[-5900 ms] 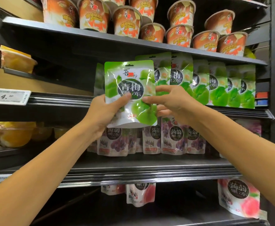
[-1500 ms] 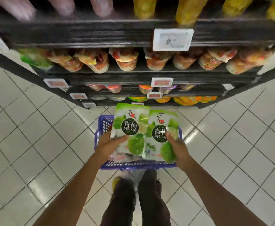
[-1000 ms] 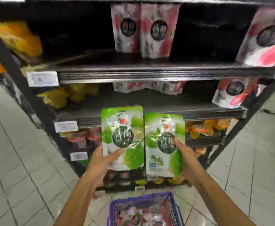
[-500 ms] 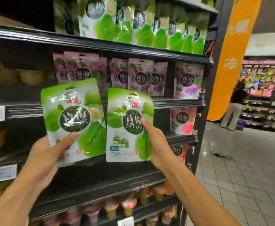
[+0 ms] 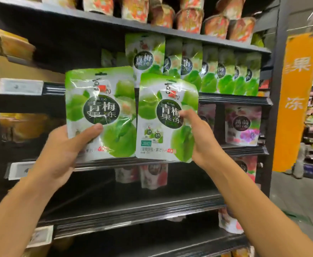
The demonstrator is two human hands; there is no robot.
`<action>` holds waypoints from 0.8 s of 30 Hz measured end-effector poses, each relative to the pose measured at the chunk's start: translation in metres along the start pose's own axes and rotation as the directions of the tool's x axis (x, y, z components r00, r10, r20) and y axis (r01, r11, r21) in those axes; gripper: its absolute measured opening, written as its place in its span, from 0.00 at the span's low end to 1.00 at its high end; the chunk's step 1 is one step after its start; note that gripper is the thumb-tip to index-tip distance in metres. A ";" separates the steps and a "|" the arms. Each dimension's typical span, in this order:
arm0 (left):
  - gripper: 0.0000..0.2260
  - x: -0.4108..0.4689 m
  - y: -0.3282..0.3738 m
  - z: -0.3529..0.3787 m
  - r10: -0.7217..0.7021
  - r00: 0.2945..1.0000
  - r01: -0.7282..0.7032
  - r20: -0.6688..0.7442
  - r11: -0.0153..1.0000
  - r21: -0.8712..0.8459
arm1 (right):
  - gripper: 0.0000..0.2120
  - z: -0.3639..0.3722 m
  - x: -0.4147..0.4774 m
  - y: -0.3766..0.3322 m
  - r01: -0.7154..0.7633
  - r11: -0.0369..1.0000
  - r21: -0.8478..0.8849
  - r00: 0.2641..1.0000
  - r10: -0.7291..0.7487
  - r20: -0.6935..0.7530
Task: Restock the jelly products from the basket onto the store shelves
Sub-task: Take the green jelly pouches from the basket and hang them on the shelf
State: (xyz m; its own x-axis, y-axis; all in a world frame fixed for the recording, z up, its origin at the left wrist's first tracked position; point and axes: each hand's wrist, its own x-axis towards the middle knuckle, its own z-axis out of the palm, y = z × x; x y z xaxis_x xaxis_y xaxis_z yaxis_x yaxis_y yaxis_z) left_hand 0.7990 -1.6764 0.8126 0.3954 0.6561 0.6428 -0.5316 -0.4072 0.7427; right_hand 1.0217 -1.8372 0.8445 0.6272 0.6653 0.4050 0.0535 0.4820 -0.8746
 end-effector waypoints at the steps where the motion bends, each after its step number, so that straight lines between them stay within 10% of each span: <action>1: 0.28 0.003 0.006 -0.004 0.007 1.000 -0.007 0.002 1.000 0.000 | 0.10 0.006 0.002 -0.002 0.023 1.000 -0.009 1.000 -0.023 -0.008; 10: 0.17 0.021 0.029 -0.037 0.039 0.999 -0.039 0.035 0.999 0.009 | 0.06 0.059 0.031 -0.036 0.268 0.943 -0.196 0.955 -0.288 -0.077; 24: 0.17 0.048 0.022 -0.067 -0.006 1.000 0.005 0.016 0.999 0.050 | 0.10 0.150 0.153 -0.082 0.250 0.937 -0.244 0.940 -0.295 -0.169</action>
State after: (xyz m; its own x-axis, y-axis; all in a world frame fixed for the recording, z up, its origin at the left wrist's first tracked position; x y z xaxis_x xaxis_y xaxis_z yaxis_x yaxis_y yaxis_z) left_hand 0.7558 -1.6113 0.8467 0.4104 0.6481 0.6415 -0.4917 -0.4352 0.7542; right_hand 0.9967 -1.6896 1.0178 0.7051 0.3873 0.5940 0.3970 0.4786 -0.7832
